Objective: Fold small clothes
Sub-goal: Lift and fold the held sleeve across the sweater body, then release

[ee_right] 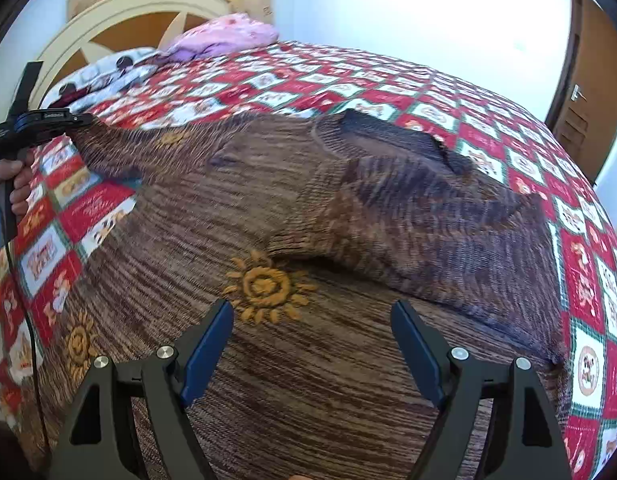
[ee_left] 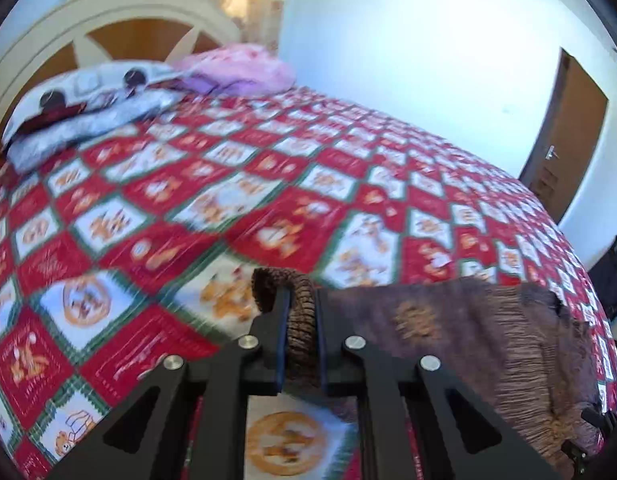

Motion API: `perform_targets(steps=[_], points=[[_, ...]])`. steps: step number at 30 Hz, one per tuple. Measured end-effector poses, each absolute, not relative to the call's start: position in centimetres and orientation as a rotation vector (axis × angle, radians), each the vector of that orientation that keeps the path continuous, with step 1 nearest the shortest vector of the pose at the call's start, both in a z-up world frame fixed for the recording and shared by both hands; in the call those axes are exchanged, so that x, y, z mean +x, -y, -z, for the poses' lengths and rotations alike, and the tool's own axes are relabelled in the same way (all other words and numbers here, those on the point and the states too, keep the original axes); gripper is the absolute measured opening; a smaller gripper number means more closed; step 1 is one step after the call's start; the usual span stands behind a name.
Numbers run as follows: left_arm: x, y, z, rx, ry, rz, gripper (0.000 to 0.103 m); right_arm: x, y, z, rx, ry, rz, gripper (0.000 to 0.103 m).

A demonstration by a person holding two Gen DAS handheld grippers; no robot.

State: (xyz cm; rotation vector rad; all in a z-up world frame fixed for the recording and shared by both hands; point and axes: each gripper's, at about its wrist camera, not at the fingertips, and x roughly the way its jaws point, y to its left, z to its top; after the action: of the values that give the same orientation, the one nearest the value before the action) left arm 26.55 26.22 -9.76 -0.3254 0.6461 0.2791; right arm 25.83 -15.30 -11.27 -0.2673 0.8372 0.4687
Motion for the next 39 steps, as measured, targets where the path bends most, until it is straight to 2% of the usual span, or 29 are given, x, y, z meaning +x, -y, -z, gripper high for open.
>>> perform_targets(steps=[9,21,30,34,39], points=[[28.7,-19.9,5.1,-0.328,-0.586,-0.139,0.012,26.0,19.0,9.6,-0.154,-0.811,-0.412,0.081],[31.1,-10.8,1.7,-0.328,-0.552,0.053,0.012,25.7,23.1,9.1,-0.075,-0.805,-0.367,0.081],[32.5,-3.1,1.4,-0.319,-0.571,0.181,0.01,25.3,25.2,9.0,-0.027,-0.8,-0.355,0.081],[33.2,0.4,2.3,-0.305,-0.595,0.227,0.005,25.0,26.1,9.3,-0.007,-0.8,-0.342,0.081],[34.0,4.1,3.6,-0.293,-0.626,0.265,0.005,24.8,27.1,10.1,0.009,-0.814,-0.326,0.081]])
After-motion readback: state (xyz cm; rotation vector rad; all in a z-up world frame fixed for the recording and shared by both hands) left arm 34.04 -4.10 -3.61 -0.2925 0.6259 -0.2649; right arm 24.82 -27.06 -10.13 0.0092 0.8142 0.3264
